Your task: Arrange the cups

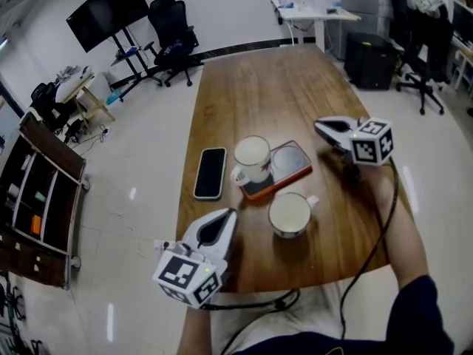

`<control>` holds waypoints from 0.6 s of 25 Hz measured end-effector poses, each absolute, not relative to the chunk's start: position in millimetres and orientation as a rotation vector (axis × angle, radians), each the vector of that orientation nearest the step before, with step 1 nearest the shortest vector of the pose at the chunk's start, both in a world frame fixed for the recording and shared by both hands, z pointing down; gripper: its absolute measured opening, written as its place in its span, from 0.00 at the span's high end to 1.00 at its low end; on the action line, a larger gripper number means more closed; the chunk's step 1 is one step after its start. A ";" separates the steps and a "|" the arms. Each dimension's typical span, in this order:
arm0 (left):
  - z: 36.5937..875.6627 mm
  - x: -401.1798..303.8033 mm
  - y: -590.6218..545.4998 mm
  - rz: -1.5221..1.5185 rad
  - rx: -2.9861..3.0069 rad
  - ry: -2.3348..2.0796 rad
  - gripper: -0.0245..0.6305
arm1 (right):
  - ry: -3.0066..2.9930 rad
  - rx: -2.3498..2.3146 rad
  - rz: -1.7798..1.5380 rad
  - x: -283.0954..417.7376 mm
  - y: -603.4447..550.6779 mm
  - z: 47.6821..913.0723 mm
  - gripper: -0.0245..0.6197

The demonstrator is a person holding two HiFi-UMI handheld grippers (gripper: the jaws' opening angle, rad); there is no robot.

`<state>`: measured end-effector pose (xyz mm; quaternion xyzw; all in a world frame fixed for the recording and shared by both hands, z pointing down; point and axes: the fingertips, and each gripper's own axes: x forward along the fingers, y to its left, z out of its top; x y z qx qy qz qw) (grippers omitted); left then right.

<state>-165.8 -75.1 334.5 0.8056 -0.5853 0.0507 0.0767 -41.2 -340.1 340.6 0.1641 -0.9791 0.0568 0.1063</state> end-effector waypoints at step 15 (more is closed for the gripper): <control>334.6 -164.4 -75.3 0.152 2.416 -1.753 0.96 | -2.877 0.488 0.173 -39.7 -340.0 341.5 0.96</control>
